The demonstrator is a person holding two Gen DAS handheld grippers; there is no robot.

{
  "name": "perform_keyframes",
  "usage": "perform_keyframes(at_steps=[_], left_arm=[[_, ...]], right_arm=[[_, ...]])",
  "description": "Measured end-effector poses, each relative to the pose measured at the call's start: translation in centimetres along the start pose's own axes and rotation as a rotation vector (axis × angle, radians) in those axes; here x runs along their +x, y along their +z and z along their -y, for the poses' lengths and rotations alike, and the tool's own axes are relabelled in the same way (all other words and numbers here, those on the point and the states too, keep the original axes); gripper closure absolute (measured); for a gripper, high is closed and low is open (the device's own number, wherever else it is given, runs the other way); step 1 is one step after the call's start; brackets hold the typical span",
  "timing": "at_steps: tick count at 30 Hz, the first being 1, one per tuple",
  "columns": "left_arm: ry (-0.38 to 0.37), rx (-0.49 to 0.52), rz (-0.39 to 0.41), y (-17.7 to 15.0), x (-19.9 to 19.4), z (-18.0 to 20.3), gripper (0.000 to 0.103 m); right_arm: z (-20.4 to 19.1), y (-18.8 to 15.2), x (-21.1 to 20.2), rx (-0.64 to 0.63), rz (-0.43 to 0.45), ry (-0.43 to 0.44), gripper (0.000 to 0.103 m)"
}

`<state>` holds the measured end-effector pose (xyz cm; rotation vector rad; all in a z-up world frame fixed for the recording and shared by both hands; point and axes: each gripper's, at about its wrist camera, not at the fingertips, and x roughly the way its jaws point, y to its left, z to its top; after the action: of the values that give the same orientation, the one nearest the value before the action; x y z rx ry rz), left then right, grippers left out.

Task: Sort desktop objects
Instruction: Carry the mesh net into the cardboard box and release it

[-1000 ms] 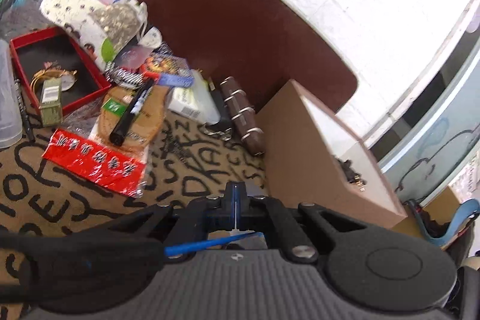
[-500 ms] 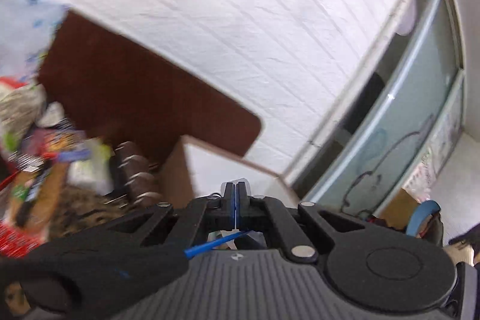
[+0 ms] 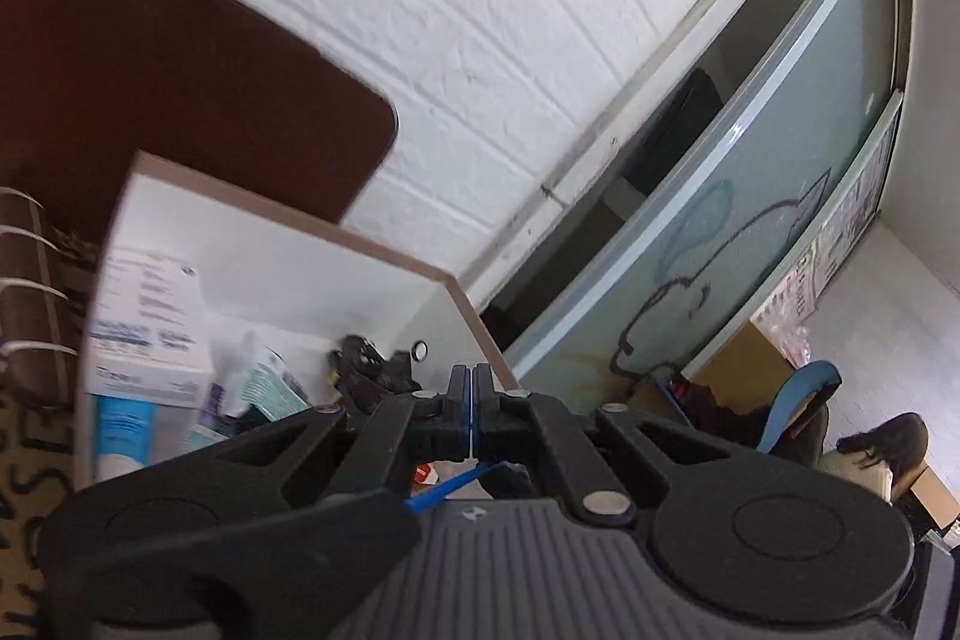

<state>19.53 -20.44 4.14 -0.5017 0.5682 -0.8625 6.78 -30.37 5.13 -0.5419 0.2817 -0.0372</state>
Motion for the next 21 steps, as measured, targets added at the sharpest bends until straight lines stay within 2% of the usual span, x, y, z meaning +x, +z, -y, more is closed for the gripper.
perform_keyframes(at_steps=[5, 8, 10, 11, 13, 14, 15, 17, 19, 21], left_arm=[[0.017, -0.043, -0.053, -0.1, 4.5, -1.2, 0.103], [0.051, -0.055, -0.084, 0.2, 5.9, -1.9, 0.103], [0.084, -0.06, -0.095, 0.3, 6.2, -2.3, 0.1], [0.106, -0.068, -0.103, 0.5, 6.4, -2.5, 0.092], [0.152, -0.1, -0.122, 0.8, 6.6, -3.1, 0.069], [0.177, -0.121, -0.137, 0.9, 6.6, -3.4, 0.047], [0.208, -0.141, -0.149, 1.0, 6.5, -3.7, 0.03], [0.247, -0.168, -0.169, 1.1, 6.4, -4.1, 0.02], [0.261, -0.186, -0.198, 1.3, 6.2, -4.3, 0.014], [0.266, -0.203, -0.223, 1.5, 5.8, -4.5, 0.008]], right_arm=[[1.9, -2.3, 3.2, -0.02, -0.077, -0.033, 0.102], [1.8, -3.2, 5.1, -0.033, -0.113, -0.035, 0.102], [2.5, -3.5, 5.9, 0.004, -0.129, -0.025, 0.101], [2.9, -3.5, 6.1, 0.028, -0.135, -0.02, 0.1], [3.2, -3.1, 5.8, 0.043, -0.149, -0.02, 0.098], [3.4, -3.0, 6.0, 0.054, -0.169, -0.016, 0.098], [3.8, -2.9, 6.4, 0.073, -0.192, -0.005, 0.098], [4.6, -2.8, 6.9, 0.119, -0.232, 0.036, 0.088], [5.2, -2.8, 7.1, 0.161, -0.258, 0.051, 0.057], [5.5, -2.9, 6.9, 0.189, -0.265, 0.07, 0.054]])
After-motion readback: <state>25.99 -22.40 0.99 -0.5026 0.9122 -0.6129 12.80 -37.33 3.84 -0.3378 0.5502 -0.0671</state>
